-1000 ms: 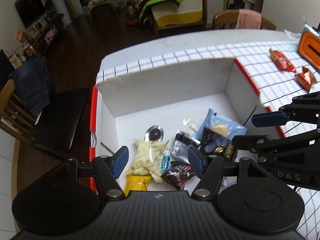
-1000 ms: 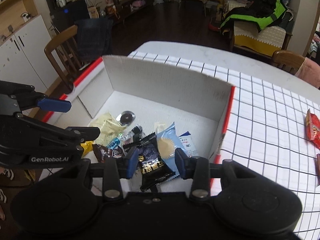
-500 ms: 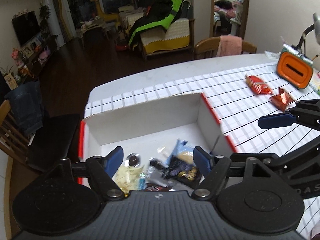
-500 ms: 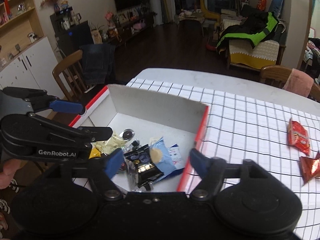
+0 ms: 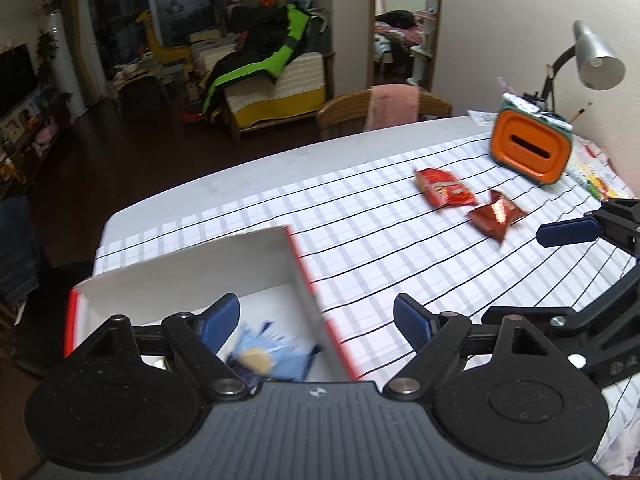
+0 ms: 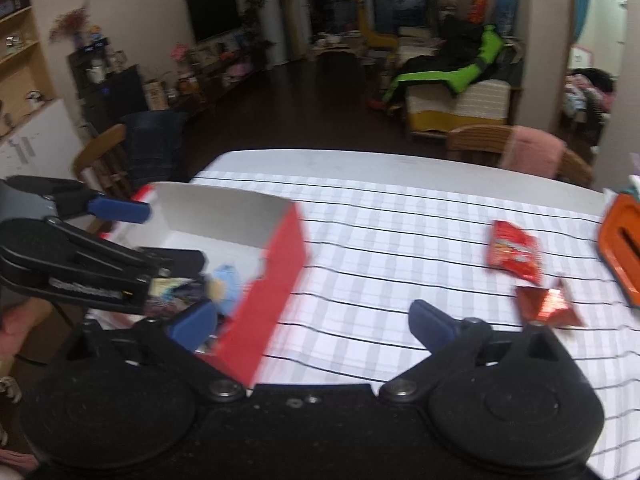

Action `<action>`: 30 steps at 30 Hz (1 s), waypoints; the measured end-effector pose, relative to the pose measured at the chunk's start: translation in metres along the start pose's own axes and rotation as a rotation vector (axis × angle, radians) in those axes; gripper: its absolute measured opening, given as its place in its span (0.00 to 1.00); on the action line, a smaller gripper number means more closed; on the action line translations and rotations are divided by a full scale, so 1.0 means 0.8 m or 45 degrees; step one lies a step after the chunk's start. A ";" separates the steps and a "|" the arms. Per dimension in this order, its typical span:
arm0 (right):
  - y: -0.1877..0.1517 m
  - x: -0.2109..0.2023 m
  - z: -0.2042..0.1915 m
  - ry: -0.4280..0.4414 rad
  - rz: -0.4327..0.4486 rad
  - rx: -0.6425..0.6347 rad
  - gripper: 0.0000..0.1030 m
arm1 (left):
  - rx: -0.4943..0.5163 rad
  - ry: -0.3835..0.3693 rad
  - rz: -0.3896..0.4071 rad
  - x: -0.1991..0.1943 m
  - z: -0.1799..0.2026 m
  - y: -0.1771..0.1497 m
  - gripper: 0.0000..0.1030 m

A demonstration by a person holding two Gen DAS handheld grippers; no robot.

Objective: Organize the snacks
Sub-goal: 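Withdraw both tools from the box toward the red chip bag and Oreo bag, then grasp the brown Oreo bag with the right gripper while the left grasps the red chip bag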

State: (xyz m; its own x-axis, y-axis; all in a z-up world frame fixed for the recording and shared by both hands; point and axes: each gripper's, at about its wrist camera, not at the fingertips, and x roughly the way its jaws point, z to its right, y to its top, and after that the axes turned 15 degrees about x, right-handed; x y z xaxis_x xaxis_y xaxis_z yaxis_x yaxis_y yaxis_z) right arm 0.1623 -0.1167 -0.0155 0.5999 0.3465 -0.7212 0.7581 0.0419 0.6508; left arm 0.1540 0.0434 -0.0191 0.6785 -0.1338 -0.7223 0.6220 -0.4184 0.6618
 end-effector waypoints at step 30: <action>0.083 0.155 0.337 -0.460 -0.128 0.855 0.96 | 0.004 0.102 -0.127 0.155 0.130 0.143 0.83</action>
State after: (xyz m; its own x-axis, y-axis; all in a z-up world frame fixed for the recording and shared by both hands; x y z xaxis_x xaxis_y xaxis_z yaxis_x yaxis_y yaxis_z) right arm 0.3561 -0.3232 -0.1256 0.4788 0.0387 -0.8770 0.7368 -0.5610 0.3775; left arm 0.2687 -0.1142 -0.0536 0.6422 -0.0194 -0.7663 0.6870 -0.4289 0.5866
